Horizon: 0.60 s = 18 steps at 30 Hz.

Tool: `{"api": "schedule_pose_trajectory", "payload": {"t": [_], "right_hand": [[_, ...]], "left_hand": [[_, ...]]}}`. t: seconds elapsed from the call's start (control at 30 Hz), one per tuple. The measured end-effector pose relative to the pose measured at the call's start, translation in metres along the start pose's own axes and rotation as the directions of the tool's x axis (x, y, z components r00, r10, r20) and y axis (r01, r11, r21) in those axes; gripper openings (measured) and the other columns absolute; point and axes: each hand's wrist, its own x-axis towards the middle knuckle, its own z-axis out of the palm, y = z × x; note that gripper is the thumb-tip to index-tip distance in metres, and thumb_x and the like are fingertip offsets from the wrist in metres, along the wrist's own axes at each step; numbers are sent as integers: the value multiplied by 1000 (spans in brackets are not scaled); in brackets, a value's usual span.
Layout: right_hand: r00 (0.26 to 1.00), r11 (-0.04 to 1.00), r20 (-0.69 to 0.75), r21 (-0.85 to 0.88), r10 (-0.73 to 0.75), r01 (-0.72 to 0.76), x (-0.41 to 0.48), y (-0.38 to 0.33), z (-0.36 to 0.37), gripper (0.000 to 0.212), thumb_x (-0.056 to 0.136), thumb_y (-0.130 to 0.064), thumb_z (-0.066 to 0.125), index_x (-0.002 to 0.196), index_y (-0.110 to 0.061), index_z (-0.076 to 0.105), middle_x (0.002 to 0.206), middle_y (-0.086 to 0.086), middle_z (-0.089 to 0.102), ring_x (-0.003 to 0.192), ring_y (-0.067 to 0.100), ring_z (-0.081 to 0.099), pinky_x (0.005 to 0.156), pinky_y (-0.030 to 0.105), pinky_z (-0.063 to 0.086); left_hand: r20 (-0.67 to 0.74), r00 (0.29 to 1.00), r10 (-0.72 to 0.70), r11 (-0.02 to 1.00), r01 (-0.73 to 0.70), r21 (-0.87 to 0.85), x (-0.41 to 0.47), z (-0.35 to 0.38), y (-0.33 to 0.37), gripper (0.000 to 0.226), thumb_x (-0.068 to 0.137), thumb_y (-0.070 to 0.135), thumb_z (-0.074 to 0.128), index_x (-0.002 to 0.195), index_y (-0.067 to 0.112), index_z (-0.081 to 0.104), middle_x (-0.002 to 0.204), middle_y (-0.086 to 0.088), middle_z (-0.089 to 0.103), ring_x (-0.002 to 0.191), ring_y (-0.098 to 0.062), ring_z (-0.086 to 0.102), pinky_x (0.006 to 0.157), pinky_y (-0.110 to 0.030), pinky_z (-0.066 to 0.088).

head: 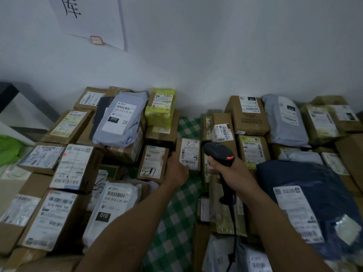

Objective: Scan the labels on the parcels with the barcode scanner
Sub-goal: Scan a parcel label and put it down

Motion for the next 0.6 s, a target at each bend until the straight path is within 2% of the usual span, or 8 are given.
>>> {"api": "schedule_pose_trajectory", "payload": {"t": [0.07, 0.13, 0.2, 0.33, 0.4, 0.43, 0.53, 0.6], "right_hand": [[1000, 1000, -9, -3, 6, -6, -2, 5, -1, 29, 95, -36, 75, 121, -42, 64, 110, -15, 74, 94, 9, 76, 75, 31, 58], [1000, 1000, -18, -7, 12, -12, -3, 9, -3, 35, 94, -37, 76, 127, -38, 64, 109, -13, 75, 94, 9, 76, 74, 31, 57], [1000, 1000, -25, -4, 13, -14, -4, 11, -4, 36, 94, -37, 76, 127, -37, 64, 108, -10, 76, 93, 9, 76, 72, 29, 57], [999, 1000, -33, -4, 16, -17, -2, 14, -5, 34, 92, -38, 77, 124, -39, 66, 105, -10, 78, 94, 11, 76, 73, 30, 56], [999, 1000, -33, -10, 27, -27, -1, 16, -5, 30, 92, -39, 77, 120, -40, 67, 106, -11, 78, 95, 12, 76, 73, 30, 56], [999, 999, -31, -13, 30, -31, -1, 16, -5, 29, 92, -39, 77, 119, -40, 67, 106, -11, 78, 95, 12, 76, 73, 29, 56], [999, 999, -24, -26, 29, -29, -3, 17, -4, 24, 93, -38, 75, 115, -41, 67, 105, -11, 77, 93, 10, 76, 73, 28, 59], [999, 999, -22, -35, 28, -29, -5, 16, -4, 21, 94, -38, 75, 113, -42, 65, 104, -12, 77, 92, 8, 76, 76, 29, 61]], "left_hand": [[55, 984, -167, 977, 173, -123, -1, 9, 0, 56, 95, 12, 69, 144, 5, 42, 137, -10, 59, 126, -27, 57, 97, -28, 45], [74, 968, -241, 954, 251, -164, 6, 15, -1, 61, 92, 23, 75, 143, 5, 46, 138, -11, 61, 125, -30, 60, 104, -39, 51], [101, 960, -262, 940, 277, -199, 12, 18, -3, 63, 88, 30, 78, 141, 11, 50, 136, -10, 63, 117, -27, 64, 99, -45, 57], [61, 978, -198, 848, 202, -491, 4, 22, -4, 72, 82, 37, 80, 144, 29, 44, 135, -1, 58, 119, -23, 62, 93, -49, 60], [76, 980, -183, 810, 194, -554, -2, 22, -5, 69, 79, 46, 79, 137, 41, 43, 137, 0, 54, 119, -23, 61, 92, -49, 61], [97, 978, -182, 790, 204, -579, -6, 21, -4, 64, 83, 43, 78, 136, 44, 41, 138, -1, 53, 120, -24, 60, 93, -50, 60], [129, 972, -196, 752, 234, -617, -9, 17, -1, 57, 95, 33, 72, 139, 41, 37, 139, -4, 54, 121, -27, 60, 98, -52, 57], [139, 967, -211, 736, 251, -629, -9, 16, -1, 56, 93, 37, 72, 135, 45, 35, 141, -6, 53, 121, -29, 60, 98, -52, 57]]}}
